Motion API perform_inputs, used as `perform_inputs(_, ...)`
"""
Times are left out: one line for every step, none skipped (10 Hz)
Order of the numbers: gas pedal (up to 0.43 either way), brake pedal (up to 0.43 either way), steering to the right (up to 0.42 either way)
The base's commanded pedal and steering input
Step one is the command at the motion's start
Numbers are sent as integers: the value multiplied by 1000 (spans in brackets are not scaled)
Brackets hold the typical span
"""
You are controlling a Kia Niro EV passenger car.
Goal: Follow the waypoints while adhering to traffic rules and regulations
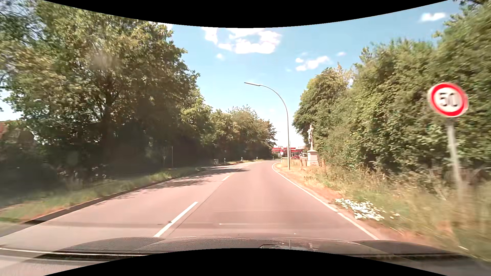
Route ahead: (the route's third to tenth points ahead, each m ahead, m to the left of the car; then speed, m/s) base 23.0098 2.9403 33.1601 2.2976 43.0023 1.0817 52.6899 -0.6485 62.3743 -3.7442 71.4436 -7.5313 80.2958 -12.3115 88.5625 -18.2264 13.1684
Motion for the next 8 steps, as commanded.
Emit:
perform_inputs(169, 0, 1)
perform_inputs(169, 0, 5)
perform_inputs(169, 0, 7)
perform_inputs(169, 0, 7)
perform_inputs(157, 0, 10)
perform_inputs(157, 0, 13)
perform_inputs(157, 0, 14)
perform_inputs(157, 0, 14)
